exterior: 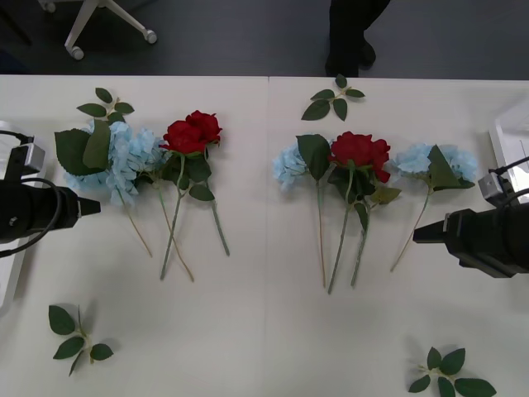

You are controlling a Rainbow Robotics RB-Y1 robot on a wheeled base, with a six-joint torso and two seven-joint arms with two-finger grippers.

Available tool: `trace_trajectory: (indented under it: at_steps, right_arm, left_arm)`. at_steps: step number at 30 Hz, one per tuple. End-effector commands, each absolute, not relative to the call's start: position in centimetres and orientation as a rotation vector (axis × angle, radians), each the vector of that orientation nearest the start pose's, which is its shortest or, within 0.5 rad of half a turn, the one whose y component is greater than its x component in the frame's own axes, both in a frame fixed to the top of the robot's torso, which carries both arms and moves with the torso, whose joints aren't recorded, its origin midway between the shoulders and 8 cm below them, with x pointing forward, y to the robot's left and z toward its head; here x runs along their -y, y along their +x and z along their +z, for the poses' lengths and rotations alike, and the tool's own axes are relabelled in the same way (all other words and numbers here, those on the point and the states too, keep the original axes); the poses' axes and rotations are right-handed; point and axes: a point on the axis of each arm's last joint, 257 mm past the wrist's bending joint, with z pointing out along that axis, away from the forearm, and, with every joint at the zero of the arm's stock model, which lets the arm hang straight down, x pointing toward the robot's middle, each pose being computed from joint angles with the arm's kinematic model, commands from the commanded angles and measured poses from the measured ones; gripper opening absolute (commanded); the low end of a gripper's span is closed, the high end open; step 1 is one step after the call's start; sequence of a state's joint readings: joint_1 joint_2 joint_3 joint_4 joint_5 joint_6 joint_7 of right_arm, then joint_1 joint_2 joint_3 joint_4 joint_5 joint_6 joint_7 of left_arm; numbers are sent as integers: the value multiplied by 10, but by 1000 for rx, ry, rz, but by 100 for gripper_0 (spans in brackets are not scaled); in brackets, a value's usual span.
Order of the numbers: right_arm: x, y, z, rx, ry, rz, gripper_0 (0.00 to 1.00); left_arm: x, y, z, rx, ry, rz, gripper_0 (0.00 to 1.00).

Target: Put the red flowers into the right box and the blue flowers into the left box

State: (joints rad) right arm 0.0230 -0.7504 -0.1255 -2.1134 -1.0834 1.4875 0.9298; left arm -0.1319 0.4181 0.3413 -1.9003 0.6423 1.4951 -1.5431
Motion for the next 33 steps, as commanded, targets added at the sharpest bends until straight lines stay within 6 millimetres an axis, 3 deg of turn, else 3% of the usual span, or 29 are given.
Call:
trace_trajectory:
  at_steps: [1, 5, 17, 26, 33]
  right_arm:
    - [282, 372, -232, -2645, 525, 586, 100]
    - [292, 383, -230, -2611, 605, 531, 100]
    - [313, 419, -248, -2558, 478, 245, 100]
    - [310, 450, -277, -2476, 444, 157, 100]
    - [310, 464, -293, -2450, 439, 117, 100]
  left_arm:
    - [-340, 468, -237, -2436, -200, -242, 100]
    - [-328, 474, -243, -2426, -225, -248, 100]
    - [-306, 508, -266, -2425, -251, -284, 100]
    - [-293, 526, -281, -2435, -227, -280, 100]
    - [-289, 528, -293, -2455, -214, -265, 100]
